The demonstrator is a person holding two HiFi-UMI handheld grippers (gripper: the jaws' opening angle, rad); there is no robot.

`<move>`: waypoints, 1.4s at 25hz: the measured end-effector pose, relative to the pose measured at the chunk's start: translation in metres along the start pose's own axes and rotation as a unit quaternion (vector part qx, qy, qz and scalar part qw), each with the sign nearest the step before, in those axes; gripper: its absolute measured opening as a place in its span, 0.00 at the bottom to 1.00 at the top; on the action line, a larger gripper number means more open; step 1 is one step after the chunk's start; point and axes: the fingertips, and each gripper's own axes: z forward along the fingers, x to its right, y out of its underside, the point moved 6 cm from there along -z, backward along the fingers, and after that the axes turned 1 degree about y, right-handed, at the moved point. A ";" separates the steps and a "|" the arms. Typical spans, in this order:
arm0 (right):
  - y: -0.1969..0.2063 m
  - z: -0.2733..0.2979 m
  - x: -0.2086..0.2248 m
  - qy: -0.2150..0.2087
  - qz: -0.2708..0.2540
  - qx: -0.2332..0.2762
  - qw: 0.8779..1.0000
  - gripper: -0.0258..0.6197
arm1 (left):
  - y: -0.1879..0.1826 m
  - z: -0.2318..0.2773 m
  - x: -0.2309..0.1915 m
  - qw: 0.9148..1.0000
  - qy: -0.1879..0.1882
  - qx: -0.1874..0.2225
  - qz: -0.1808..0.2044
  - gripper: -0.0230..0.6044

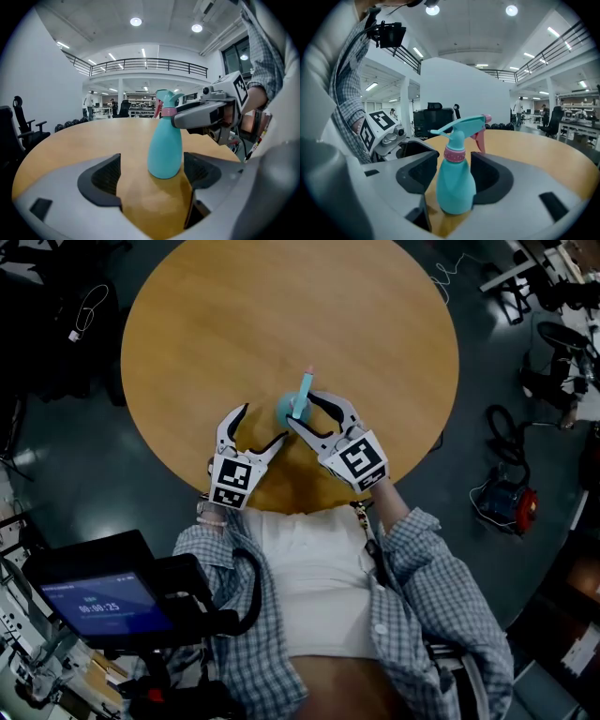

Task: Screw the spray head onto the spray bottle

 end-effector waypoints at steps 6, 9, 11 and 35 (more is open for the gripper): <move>0.022 -0.011 0.007 0.011 0.042 -0.040 0.998 0.42 | 0.005 -0.003 0.001 1.000 -0.004 -0.011 0.005 0.63; 0.036 -0.028 0.012 0.042 0.079 -0.051 0.995 0.42 | 0.008 -0.010 -0.004 0.999 -0.028 -0.013 0.008 0.35; 0.045 -0.038 0.012 0.062 0.102 -0.059 0.991 0.41 | 0.009 -0.013 -0.006 0.999 -0.040 -0.011 0.007 0.12; 0.082 -0.051 0.010 0.145 0.171 -0.087 0.971 0.03 | 0.030 -0.015 -0.004 0.999 -0.032 -0.022 -0.029 0.05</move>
